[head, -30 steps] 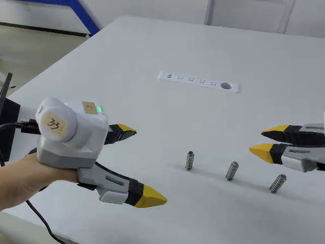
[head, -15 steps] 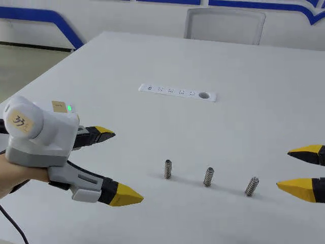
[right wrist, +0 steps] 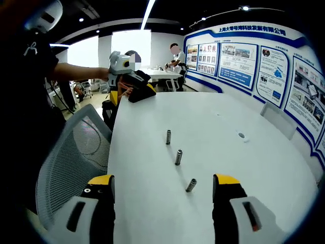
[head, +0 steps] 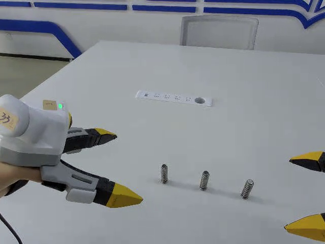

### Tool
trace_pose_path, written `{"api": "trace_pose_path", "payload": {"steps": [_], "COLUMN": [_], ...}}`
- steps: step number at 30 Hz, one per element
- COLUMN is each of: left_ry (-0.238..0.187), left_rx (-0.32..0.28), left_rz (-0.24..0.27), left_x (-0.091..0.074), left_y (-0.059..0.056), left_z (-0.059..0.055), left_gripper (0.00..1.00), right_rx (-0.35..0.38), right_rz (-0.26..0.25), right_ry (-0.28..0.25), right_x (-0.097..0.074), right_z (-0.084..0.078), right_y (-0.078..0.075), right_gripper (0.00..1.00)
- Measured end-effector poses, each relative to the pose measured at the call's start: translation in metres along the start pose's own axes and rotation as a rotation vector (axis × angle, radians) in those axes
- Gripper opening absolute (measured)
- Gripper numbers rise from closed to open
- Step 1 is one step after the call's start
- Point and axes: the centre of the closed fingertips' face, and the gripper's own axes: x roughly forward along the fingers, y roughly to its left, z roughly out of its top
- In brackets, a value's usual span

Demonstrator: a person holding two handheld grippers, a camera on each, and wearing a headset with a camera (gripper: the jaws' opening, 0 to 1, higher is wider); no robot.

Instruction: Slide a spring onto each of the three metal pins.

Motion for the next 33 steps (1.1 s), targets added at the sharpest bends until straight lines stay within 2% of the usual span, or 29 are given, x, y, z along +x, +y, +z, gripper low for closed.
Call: {"api": "trace_pose_path", "payload": {"steps": [7,12,17,21,33], "left_ry": [0.021,0.020,0.025,0.010,0.035], "left_rx": [0.008,0.008,0.012,0.004,0.003], "left_rz": [-0.003,-0.003,-0.001,-0.003,0.003], "left_x": [0.001,0.001,0.001,0.000,-0.002], "left_y": [-0.001,-0.001,-0.001,-0.003,-0.001], "left_z": [-0.003,-0.002,-0.004,-0.002,-0.011], "left_gripper": [1.00,1.00,1.00,1.00,1.00], "right_rx": [0.015,0.028,0.035,0.037,0.038], "right_rz": [-0.026,-0.028,-0.019,-0.014,-0.006], "right_ry": [0.003,0.011,0.020,0.018,0.023], "right_x": [-0.006,-0.006,-0.006,-0.005,-0.004], "right_z": [-0.004,-0.008,-0.011,-0.011,-0.009], "right_y": [-0.003,-0.001,0.002,0.003,0.004], "right_gripper": [0.83,0.83,0.83,0.83,0.83]}}
